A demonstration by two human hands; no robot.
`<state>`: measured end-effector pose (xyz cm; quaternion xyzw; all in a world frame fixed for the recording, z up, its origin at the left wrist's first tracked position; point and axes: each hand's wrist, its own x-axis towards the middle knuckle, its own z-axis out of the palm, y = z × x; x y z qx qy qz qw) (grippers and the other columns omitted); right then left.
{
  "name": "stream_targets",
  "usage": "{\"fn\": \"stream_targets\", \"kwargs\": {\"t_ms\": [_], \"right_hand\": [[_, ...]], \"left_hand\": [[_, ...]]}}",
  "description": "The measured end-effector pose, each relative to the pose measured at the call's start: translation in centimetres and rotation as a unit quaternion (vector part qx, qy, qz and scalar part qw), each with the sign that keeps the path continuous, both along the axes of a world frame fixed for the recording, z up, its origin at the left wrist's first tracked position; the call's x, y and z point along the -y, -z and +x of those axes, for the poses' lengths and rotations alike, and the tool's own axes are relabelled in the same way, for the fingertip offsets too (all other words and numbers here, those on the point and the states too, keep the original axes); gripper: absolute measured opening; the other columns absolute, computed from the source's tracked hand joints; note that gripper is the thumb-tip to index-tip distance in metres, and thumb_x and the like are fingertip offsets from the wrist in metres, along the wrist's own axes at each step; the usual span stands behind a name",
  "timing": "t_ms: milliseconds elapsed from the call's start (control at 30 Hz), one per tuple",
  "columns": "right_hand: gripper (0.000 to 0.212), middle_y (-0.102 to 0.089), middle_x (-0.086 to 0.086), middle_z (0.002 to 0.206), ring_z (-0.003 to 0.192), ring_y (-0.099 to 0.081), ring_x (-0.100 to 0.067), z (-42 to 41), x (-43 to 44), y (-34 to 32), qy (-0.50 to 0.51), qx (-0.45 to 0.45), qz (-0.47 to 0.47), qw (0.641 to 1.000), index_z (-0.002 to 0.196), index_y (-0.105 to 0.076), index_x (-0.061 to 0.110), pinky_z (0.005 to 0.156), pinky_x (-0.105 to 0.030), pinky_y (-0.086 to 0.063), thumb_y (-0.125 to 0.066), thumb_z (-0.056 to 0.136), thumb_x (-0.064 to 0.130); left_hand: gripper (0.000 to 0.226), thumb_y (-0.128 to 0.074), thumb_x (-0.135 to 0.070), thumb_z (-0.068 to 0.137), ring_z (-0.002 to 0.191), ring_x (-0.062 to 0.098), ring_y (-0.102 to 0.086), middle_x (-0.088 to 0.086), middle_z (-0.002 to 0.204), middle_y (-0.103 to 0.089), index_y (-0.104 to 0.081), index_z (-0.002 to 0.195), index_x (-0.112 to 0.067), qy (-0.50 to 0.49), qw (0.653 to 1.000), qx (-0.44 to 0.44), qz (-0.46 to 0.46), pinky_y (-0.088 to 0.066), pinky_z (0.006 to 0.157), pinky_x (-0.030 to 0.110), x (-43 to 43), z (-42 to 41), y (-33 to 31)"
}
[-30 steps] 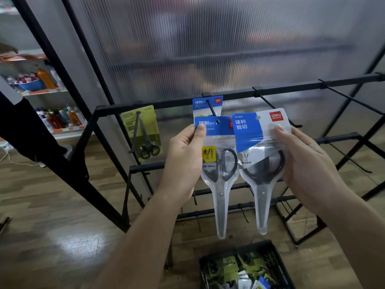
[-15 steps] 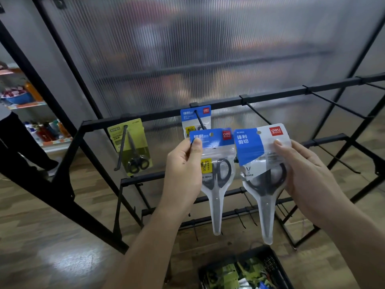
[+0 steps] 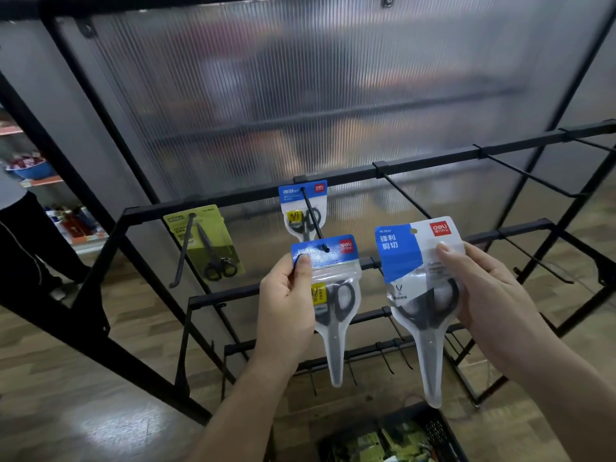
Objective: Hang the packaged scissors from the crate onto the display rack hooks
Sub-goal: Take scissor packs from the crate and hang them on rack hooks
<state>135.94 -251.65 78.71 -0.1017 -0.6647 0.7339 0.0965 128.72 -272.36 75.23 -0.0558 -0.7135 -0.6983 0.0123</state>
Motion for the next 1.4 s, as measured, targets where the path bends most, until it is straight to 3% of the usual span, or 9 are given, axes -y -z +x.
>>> {"fn": "stream_targets", "kwargs": {"t_ms": [133,333,433,600,867,1033,1100,1300,1400], "right_hand": [[0.029,-0.077,-0.012,0.104,0.092,-0.074,-0.03,-0.1,-0.2,0.6,-0.01,0.012,0.002,1.0,0.107,-0.075,0.024,0.08,-0.043,-0.056,-0.053,0.096,0.039],[0.028,-0.078,-0.012,0.102,0.088,-0.075,-0.029,0.3,-0.6,1.1,-0.013,0.02,0.016,1.0,0.103,-0.077,0.025,0.074,-0.042,-0.058,-0.052,0.098,0.038],[0.032,-0.077,-0.013,0.102,0.088,-0.075,-0.029,0.7,-1.0,1.2,-0.011,0.023,0.02,0.999,0.112,-0.072,0.018,0.07,-0.037,-0.06,-0.053,0.096,0.037],[0.028,-0.077,-0.013,0.1,0.088,-0.075,-0.032,1.2,-0.9,1.1,-0.017,0.018,0.019,1.0,0.103,-0.076,0.023,0.08,-0.048,-0.057,-0.053,0.097,0.037],[0.027,-0.077,-0.012,0.098,0.085,-0.076,-0.027,1.4,-1.1,1.6,-0.005,0.012,0.016,1.0,0.112,-0.071,0.019,0.066,-0.033,-0.063,-0.053,0.097,0.032],[0.017,-0.076,-0.01,0.093,0.078,-0.075,-0.025,1.0,-3.1,2.5,0.035,0.0,0.031,0.999,0.109,-0.064,0.011,0.058,-0.028,-0.059,-0.048,0.104,0.012],[0.018,-0.074,-0.007,0.09,0.078,-0.072,-0.021,0.6,-4.0,2.5,0.042,-0.008,0.065,0.997,0.106,-0.065,0.01,0.058,-0.025,-0.057,-0.048,0.103,0.007],[0.013,-0.072,-0.009,0.094,0.084,-0.072,-0.027,-1.3,-6.5,1.8,0.054,-0.057,0.102,0.992,0.102,-0.066,0.014,0.069,-0.04,-0.061,-0.053,0.105,0.019],[0.021,-0.072,-0.004,0.082,0.069,-0.071,-0.013,-2.3,-7.3,1.9,0.008,-0.061,0.1,0.993,0.103,-0.064,0.006,0.056,-0.024,-0.056,-0.054,0.104,0.025]], "left_hand": [[0.027,-0.046,-0.035,0.109,0.093,0.053,-0.064,0.024,0.096,-0.069,-0.068,0.099,-0.023,0.003,1.0,-0.011,-0.001,-0.053,0.079,0.068,-0.1,-1.6,0.9],[0.029,-0.046,-0.034,0.108,0.089,0.018,-0.075,0.006,0.099,-0.076,-0.065,0.11,-0.013,-0.009,0.999,-0.018,-0.025,-0.061,0.072,0.031,-0.3,-5.0,1.8],[0.027,-0.046,-0.038,0.108,0.088,0.019,-0.074,0.004,0.099,-0.075,-0.065,0.108,-0.019,-0.017,0.998,-0.007,-0.066,-0.061,0.079,0.04,-0.4,-7.7,1.8],[0.031,-0.042,-0.037,0.11,0.078,0.024,-0.064,0.007,0.09,-0.068,-0.062,0.097,-0.016,-0.067,0.985,-0.034,-0.153,-0.051,0.068,0.038,-1.0,-12.1,0.5],[0.036,-0.046,-0.035,0.109,0.062,0.011,-0.05,-0.002,0.071,-0.055,-0.053,0.078,-0.018,-0.129,0.933,-0.092,-0.324,-0.031,0.052,0.029,-1.0,-15.4,0.4],[0.004,-0.065,-0.018,0.097,0.083,0.016,-0.06,-0.007,0.086,-0.062,-0.063,0.094,-0.02,-0.134,0.944,-0.012,-0.302,-0.041,0.068,0.028,-1.2,-13.6,1.5],[0.01,-0.064,-0.011,0.095,0.084,0.018,-0.061,-0.006,0.086,-0.062,-0.06,0.092,-0.019,-0.093,0.958,0.001,-0.272,-0.04,0.069,0.027,-1.8,-11.3,2.5],[0.011,-0.062,-0.022,0.098,0.089,0.001,-0.061,-0.01,0.099,-0.066,-0.065,0.108,-0.027,0.005,0.962,0.014,-0.272,-0.043,0.068,0.017,-5.3,-4.2,4.0],[0.011,-0.064,-0.022,0.096,0.085,0.008,-0.063,-0.009,0.094,-0.067,-0.067,0.105,-0.028,0.009,0.961,0.025,-0.274,-0.047,0.071,0.018,-7.0,-2.4,3.9]]}}
